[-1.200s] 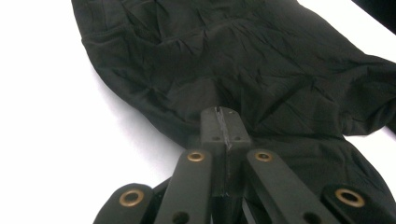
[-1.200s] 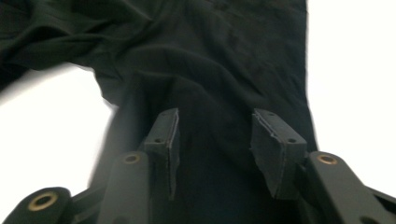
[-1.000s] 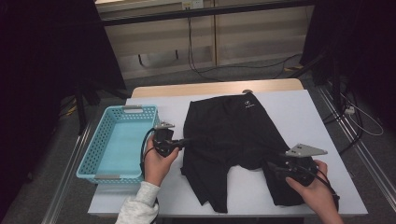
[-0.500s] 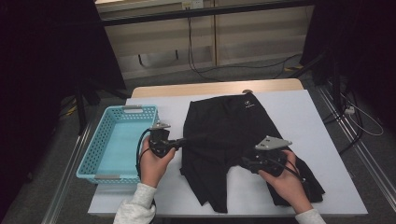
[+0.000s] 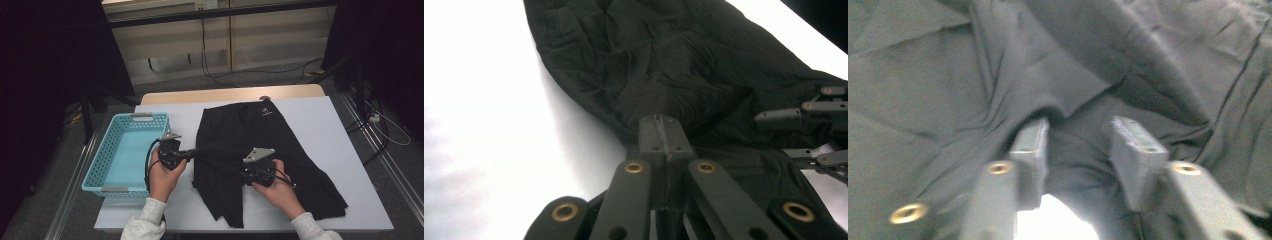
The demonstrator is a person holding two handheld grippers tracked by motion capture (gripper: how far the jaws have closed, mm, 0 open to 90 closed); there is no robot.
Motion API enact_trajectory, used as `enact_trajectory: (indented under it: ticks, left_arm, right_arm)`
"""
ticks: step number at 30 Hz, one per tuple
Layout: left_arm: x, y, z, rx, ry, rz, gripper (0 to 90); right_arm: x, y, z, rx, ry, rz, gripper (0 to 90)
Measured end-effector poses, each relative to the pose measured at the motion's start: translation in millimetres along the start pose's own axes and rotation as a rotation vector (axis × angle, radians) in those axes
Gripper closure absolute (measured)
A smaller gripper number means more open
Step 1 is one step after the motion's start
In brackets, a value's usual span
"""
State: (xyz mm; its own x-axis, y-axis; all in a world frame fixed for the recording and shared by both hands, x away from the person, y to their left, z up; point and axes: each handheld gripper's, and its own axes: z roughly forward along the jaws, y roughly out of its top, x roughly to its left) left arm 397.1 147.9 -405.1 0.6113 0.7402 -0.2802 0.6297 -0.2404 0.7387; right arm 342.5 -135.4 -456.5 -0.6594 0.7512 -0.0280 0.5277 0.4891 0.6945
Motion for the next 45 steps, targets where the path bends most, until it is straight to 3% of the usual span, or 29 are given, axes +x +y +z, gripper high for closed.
enact_trajectory:
  ticks: [1,2,3,5,12,15,17,22,25,31,34,38,42,44,45]
  left_arm:
    - [-0.1,0.1,0.4,0.000,0.002,0.004,90.0]
    - [-0.2,0.1,0.7,0.003,0.002,0.004,90.0]
    - [-0.4,0.1,0.9,0.003,0.003,0.003,90.0]
    - [-0.4,0.6,1.5,0.002,0.004,0.006,90.0]
    - [-2.8,5.5,11.0,-0.019,-0.002,0.029,90.0]
    - [-2.2,4.9,21.5,-0.024,-0.005,0.034,90.0]
    - [-2.0,2.2,27.6,-0.021,-0.008,0.039,86.0]
    - [-4.9,-0.6,27.1,-0.011,0.013,0.046,55.9]
    - [-6.4,-2.5,23.6,-0.009,0.025,0.043,46.5]
    - [-10.6,-6.7,19.2,-0.007,0.018,0.041,37.0]
    - [-11.8,-8.7,17.8,0.000,0.024,0.067,36.5]
    - [-11.5,-11.4,16.5,0.004,0.015,0.057,36.5]
    - [-9.5,-13.0,12.8,0.003,0.023,0.063,37.1]
    - [-8.3,-13.8,10.4,0.003,0.008,0.061,42.3]
    - [-8.4,-14.3,9.8,0.002,0.005,0.049,44.1]
  right_arm:
    - [-0.6,-0.5,-0.7,0.001,0.024,0.004,82.3]
    - [-0.8,-1.0,-0.6,0.000,0.047,-0.001,87.7]
    - [-0.8,-0.9,-0.6,0.003,0.039,-0.014,90.0]
    - [-2.0,-0.4,-1.9,0.009,0.030,-0.019,90.0]
    - [-19.2,-1.3,-19.1,-0.039,-0.151,-0.022,90.0]
    - [-27.4,-4.9,-19.2,-0.038,-0.169,0.007,90.0]
    - [-28.3,-7.0,-17.9,-0.036,-0.161,0.022,82.7]
    - [-23.6,-5.7,-25.1,-0.057,-0.187,0.012,66.5]
    - [-20.7,-5.0,-32.6,-0.077,-0.179,0.017,58.1]
    - [-6.8,-1.7,-40.7,-0.110,-0.102,-0.007,51.5]
    - [6.6,1.5,-34.8,-0.110,-0.043,-0.033,51.6]
    - [29.9,8.0,-24.6,-0.114,0.043,-0.059,53.5]
    - [55.5,15.7,-14.7,-0.112,0.120,-0.126,58.2]
    - [69.6,17.2,-7.2,-0.088,0.182,-0.150,59.8]
    - [76.7,17.8,-4.1,-0.073,0.187,-0.178,59.4]
